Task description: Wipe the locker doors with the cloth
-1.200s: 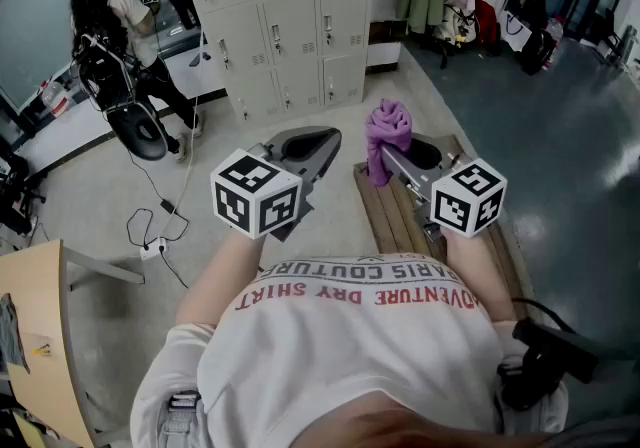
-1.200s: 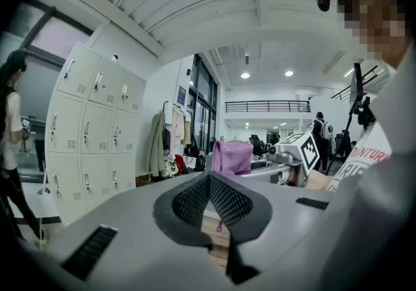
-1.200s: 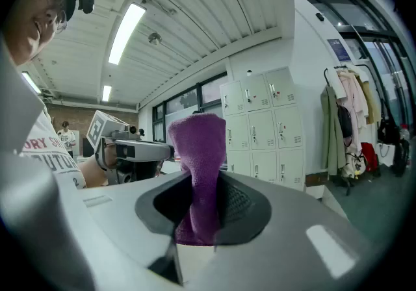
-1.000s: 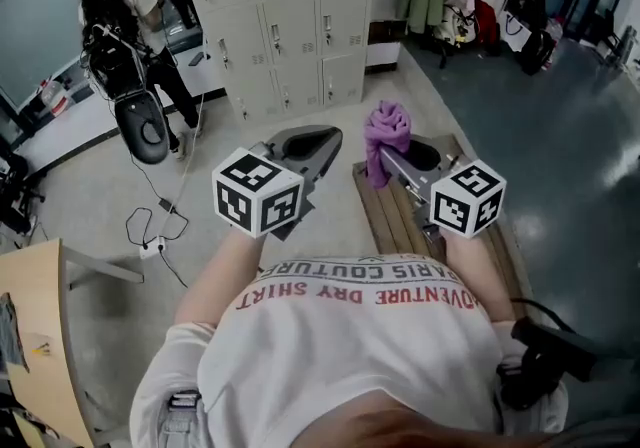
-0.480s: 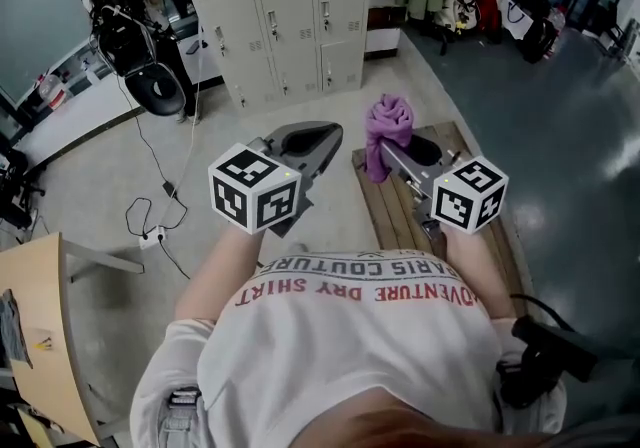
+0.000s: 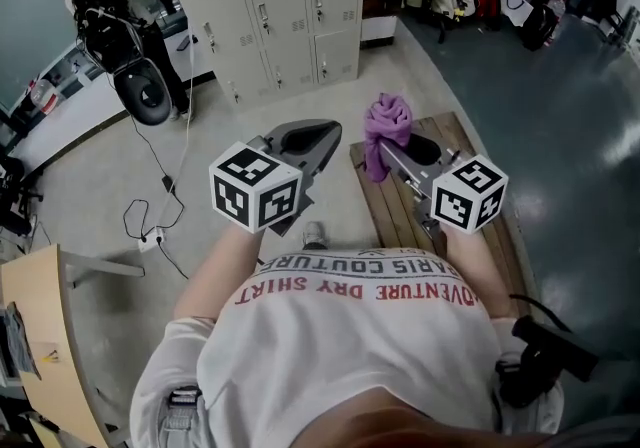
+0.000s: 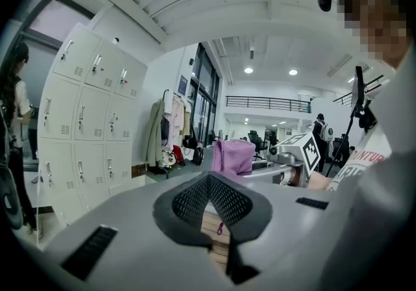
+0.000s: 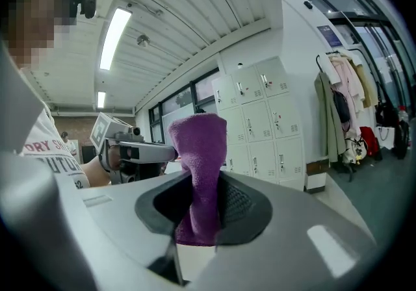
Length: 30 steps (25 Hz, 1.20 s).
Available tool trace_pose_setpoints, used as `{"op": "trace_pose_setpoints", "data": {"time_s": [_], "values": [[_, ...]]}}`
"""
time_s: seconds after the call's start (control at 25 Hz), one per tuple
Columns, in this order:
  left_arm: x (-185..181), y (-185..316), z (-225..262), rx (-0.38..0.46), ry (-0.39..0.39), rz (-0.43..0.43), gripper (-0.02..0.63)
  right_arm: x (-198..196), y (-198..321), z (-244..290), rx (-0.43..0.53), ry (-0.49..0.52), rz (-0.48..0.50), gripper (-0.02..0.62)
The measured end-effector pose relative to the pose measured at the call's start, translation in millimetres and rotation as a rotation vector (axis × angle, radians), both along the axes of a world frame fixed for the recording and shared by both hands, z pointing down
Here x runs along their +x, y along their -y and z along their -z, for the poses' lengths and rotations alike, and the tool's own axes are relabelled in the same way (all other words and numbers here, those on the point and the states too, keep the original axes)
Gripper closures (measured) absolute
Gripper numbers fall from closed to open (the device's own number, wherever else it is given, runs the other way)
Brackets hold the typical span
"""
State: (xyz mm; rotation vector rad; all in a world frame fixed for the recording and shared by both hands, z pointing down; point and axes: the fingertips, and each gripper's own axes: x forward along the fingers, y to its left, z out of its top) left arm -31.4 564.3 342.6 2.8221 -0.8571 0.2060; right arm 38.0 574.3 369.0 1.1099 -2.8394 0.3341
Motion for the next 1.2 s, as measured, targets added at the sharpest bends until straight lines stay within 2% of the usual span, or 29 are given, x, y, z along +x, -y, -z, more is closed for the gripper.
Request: {"op": "trace_pose_setpoints", "data": {"time_s": [0.2,0.36,0.52,0.72,0.84,1.0,1.2], "values": [[-4,70,-11,-0.020,-0.010,0.010,0.606,1,68,-11,-0.020,-0.009,-0.013,0.511],[-9,157,-31,-0.036,-0.024,0.020,0.606,-1,152,-35,-0.042,-0.028,-0.021,0.511],[-16,277,-36,-0.032,-0.014,0.028,0.606,-3,270,-41,-0.048,-0.024,-0.033,0.511],[-31,449,-16,-0.001,0.015,0.026,0.606,-9,443,-22,-0.032,-0.045,-0.053,0.511],[-38,524,-6,0.016,0.027,0.035,0.606,-11,517,-10,-0.008,-0.051,-0.062,0.511],[-39,600,15,0.038,0.020,0.047,0.606,-7,590,14,0.017,-0.030,-0.078,0.511],[-34,653,29,0.032,0.002,0.038,0.606,-4,644,31,0.043,-0.010,-0.083,0.511]]}}
